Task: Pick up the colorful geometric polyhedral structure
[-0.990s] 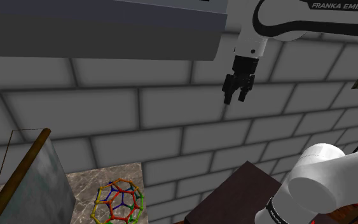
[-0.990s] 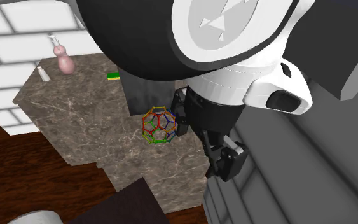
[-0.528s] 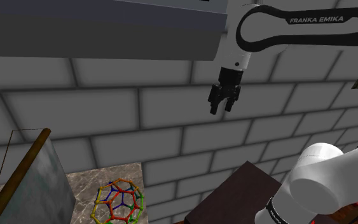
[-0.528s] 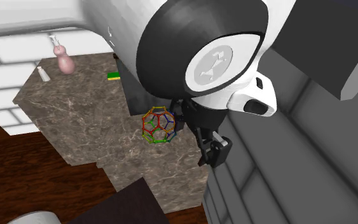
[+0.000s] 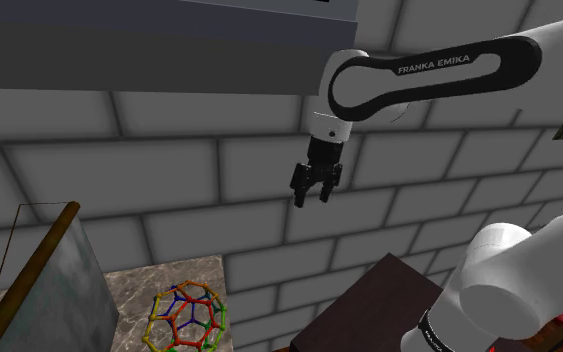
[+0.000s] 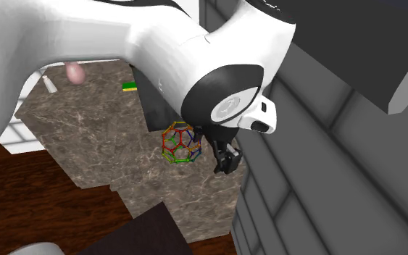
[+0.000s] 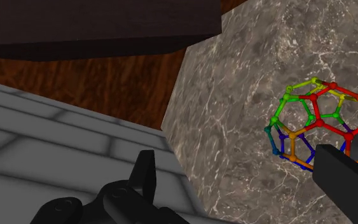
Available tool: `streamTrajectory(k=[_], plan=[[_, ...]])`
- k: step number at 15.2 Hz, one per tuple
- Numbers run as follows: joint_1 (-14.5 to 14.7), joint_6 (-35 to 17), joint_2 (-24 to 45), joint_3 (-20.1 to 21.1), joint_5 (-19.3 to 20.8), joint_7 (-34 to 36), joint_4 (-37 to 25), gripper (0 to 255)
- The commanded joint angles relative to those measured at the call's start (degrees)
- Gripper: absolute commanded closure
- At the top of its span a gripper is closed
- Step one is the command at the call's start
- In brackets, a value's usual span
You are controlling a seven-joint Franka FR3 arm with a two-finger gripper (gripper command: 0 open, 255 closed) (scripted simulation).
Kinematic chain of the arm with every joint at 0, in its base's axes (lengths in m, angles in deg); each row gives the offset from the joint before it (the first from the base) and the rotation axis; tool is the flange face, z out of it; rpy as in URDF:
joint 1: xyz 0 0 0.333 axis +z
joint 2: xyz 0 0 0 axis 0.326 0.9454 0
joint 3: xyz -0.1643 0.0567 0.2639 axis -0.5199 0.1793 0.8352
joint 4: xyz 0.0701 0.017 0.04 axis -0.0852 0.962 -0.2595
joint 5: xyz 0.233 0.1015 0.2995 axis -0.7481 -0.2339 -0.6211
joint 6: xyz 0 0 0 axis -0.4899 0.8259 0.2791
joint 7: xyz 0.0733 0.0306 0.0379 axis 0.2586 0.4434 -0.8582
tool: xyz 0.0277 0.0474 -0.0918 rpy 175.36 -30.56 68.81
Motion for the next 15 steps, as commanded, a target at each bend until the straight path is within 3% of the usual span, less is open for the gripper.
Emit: streamTrajectory(k=[1, 15], plan=[[1.11, -3.6, 3.17, 1.09, -1.94, 0.24, 0.15, 0], [8.34, -23.57, 28.28, 7.89, -13.85, -0.68, -7.09, 0]])
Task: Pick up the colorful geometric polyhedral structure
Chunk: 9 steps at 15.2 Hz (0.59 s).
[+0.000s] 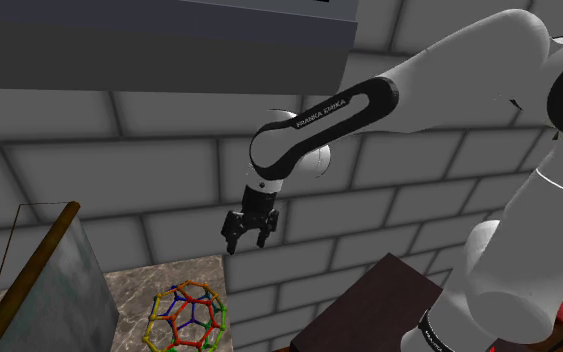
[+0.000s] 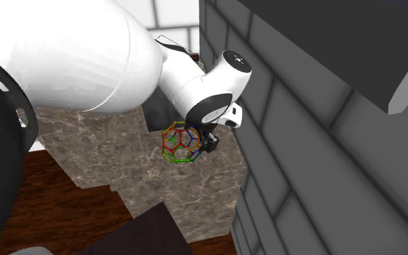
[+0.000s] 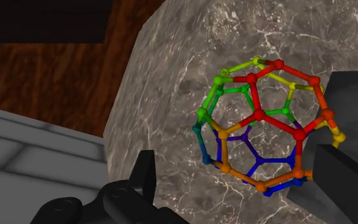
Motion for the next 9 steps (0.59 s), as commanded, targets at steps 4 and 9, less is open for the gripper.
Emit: streamTrajectory(k=[4, 9], plan=[[2.32, -5.51, 9.83, 2.27, -3.17, -0.44, -5.51, 0], [4.49, -9.54, 19.73, 4.18, -4.96, -0.48, -12.72, 0]])
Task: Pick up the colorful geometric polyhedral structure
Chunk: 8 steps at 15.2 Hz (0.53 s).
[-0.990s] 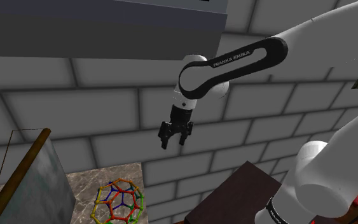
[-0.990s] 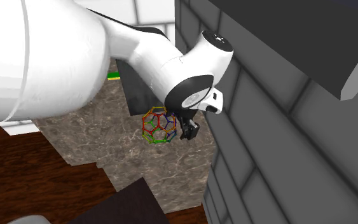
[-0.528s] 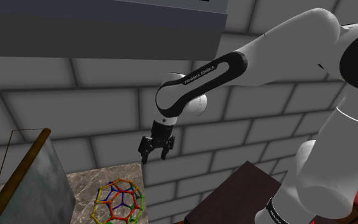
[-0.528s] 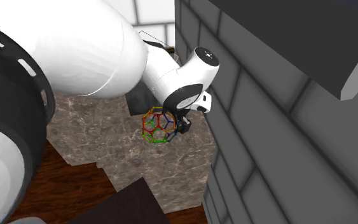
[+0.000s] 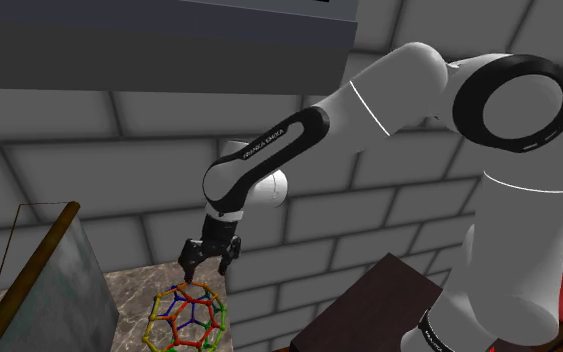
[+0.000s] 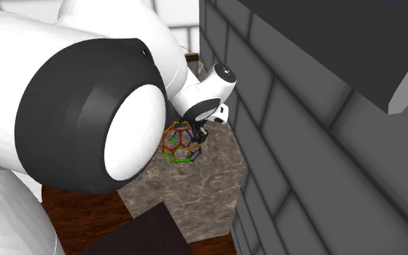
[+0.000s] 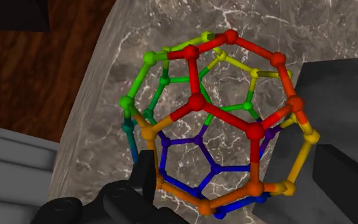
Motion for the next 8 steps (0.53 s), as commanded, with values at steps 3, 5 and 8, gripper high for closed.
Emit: streamTrajectory(k=[3, 5, 8], plan=[[1.63, -2.07, 6.58, 1.14, -0.63, 0.48, -5.58, 0], [1.65, -3.17, 7.76, 1.24, -0.97, -0.24, -5.56, 0], [1.67, -4.8, 9.6, 1.4, -1.48, -1.33, -5.61, 0]])
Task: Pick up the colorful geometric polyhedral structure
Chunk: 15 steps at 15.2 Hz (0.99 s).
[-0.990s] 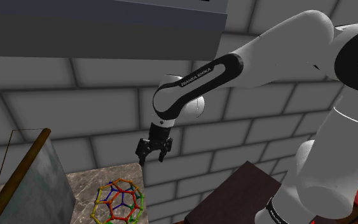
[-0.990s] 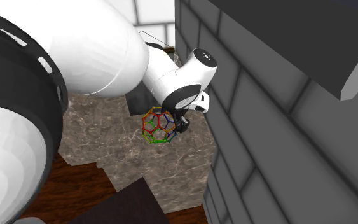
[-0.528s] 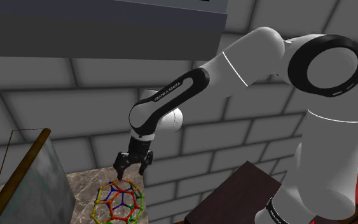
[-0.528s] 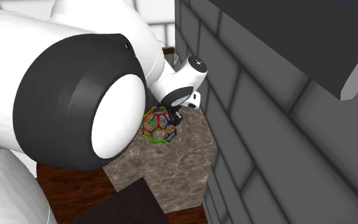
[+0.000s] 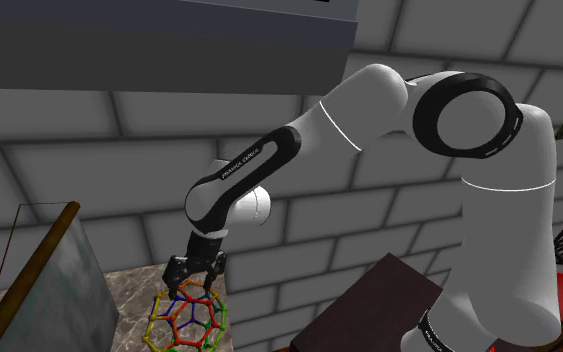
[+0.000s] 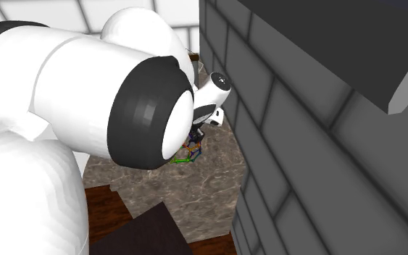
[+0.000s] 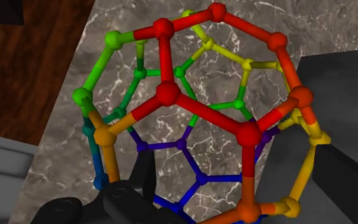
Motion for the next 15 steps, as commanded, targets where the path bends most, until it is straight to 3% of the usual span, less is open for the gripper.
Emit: streamTrajectory(k=[1, 4, 5, 15], plan=[[0.11, -1.14, 1.34, 0.14, -0.31, -0.6, -0.19, 0], [0.11, -1.97, 2.34, 0.23, -0.57, -1.18, -0.28, 0], [0.13, -2.02, 2.47, 0.22, -0.56, -1.19, -0.36, 255], [0.12, -1.44, 1.7, 0.16, -0.41, -0.81, -0.21, 255]])
